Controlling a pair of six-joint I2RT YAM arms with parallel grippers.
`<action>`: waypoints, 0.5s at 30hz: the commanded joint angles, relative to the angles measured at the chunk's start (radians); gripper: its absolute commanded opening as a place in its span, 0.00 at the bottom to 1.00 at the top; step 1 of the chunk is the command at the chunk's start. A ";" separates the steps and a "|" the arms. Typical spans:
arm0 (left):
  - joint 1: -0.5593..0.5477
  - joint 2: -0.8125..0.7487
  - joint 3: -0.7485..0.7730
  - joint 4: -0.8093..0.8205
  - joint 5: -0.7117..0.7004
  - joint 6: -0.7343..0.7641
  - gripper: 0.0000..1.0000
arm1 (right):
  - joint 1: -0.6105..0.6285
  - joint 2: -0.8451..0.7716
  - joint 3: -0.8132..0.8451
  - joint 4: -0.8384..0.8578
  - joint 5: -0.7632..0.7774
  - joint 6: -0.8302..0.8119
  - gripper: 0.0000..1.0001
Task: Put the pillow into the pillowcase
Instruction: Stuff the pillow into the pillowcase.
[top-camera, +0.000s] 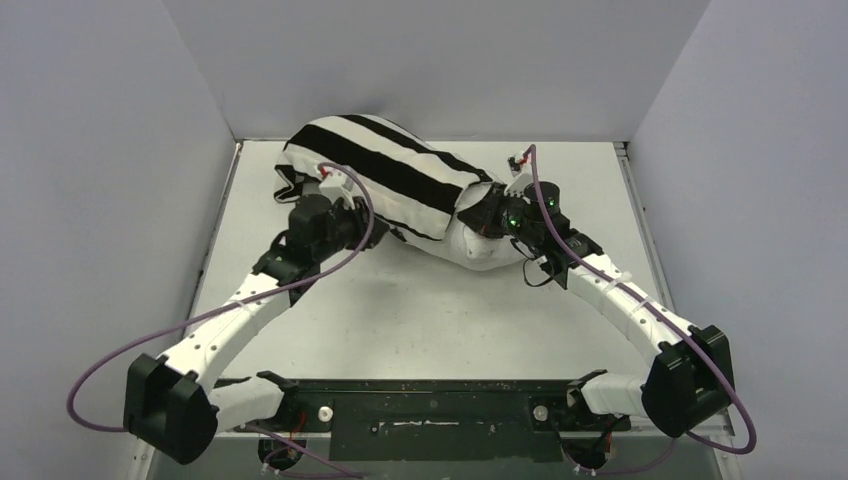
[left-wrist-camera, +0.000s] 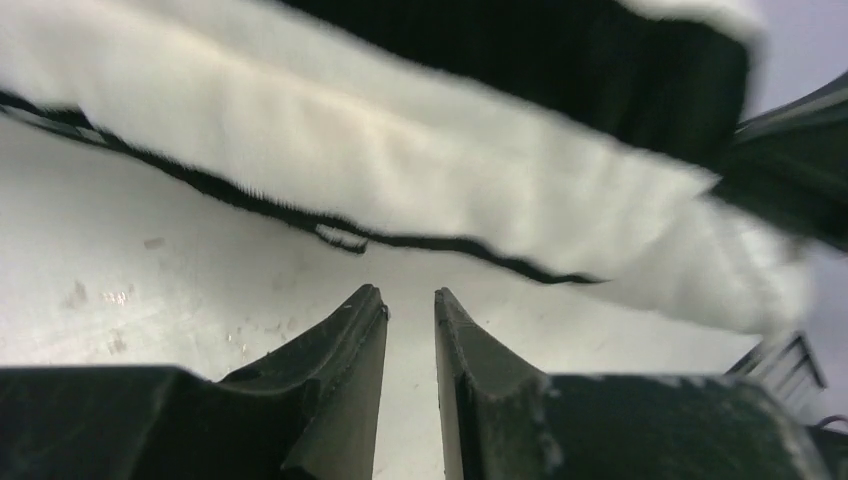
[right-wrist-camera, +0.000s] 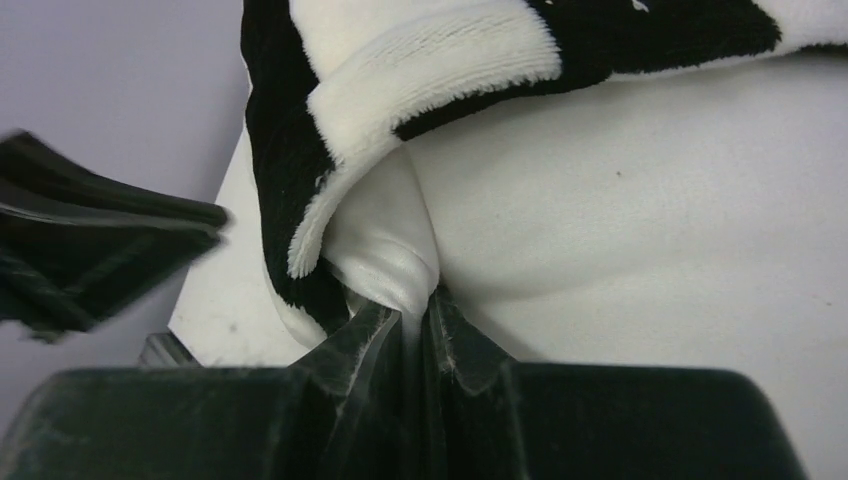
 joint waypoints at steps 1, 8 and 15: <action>-0.054 0.075 -0.130 0.282 -0.079 0.058 0.22 | -0.046 0.025 0.009 0.196 -0.063 0.116 0.00; -0.117 0.135 -0.305 0.516 -0.191 0.033 0.34 | -0.051 0.043 0.029 0.220 -0.087 0.154 0.00; -0.142 0.231 -0.317 0.738 -0.301 0.089 0.52 | -0.050 0.029 0.031 0.224 -0.088 0.164 0.00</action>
